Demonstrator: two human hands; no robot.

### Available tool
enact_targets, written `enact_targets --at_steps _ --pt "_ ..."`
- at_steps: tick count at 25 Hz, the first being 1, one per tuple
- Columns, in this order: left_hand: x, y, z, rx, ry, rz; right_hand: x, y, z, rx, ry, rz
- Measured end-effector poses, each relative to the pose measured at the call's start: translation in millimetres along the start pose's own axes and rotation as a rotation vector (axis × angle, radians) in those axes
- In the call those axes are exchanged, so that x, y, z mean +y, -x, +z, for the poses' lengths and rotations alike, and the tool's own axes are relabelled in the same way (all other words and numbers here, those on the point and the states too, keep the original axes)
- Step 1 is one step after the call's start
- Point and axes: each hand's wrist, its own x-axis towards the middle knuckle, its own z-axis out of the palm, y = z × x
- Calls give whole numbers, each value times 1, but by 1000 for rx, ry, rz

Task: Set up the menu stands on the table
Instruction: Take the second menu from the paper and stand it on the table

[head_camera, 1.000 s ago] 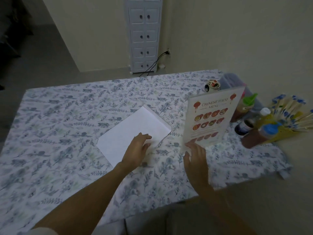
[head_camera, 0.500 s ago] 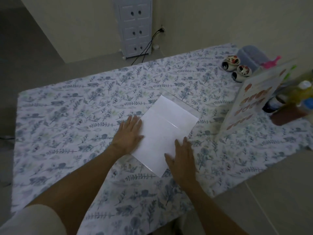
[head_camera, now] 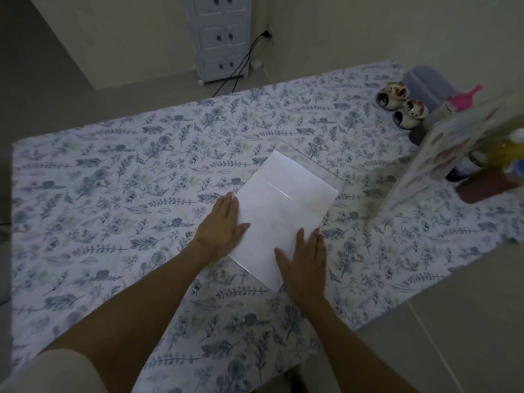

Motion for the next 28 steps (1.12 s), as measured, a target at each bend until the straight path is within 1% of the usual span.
enact_targets --at_steps 2,4,7,10,13,16,17,19,21,22,23,24,25,27,28 --pt "9 -1 1 14 -1 -37 2 0 1 14 11 -15" --pt "14 -2 0 33 12 -72 4 -1 1 -7 7 -26" --pt "17 -3 -2 116 49 -96 7 -5 -3 -48 -17 -50" --pt "16 3 5 170 182 -175 15 -13 -10 -92 -42 -96" --pt "7 8 7 137 376 -181 29 -21 -20 -125 -69 -194" --pt "3 17 -7 102 502 -215 50 -30 -33 -267 -71 -314" --pt "4 21 -15 68 529 -212 55 -32 -37 -285 -76 -352" --pt "4 31 -35 -43 680 -192 60 -33 -46 -240 -125 -372" --pt "3 40 -53 -167 927 -178 62 -34 -55 -103 -126 -413" --pt "2 44 -61 -192 1027 -180 61 -34 -60 -30 -128 -449" --pt "5 50 -69 -182 1071 -172 57 -35 -68 2 -163 -444" --pt "8 56 -72 -135 1072 -142 50 -35 -77 5 -229 -420" --pt "10 59 -74 -57 1008 -108 45 -36 -85 13 -287 -423" --pt "3 57 -71 261 703 -46 31 -38 -97 110 -439 -494" --pt "0 56 -68 414 588 -29 23 -39 -103 152 -508 -520"
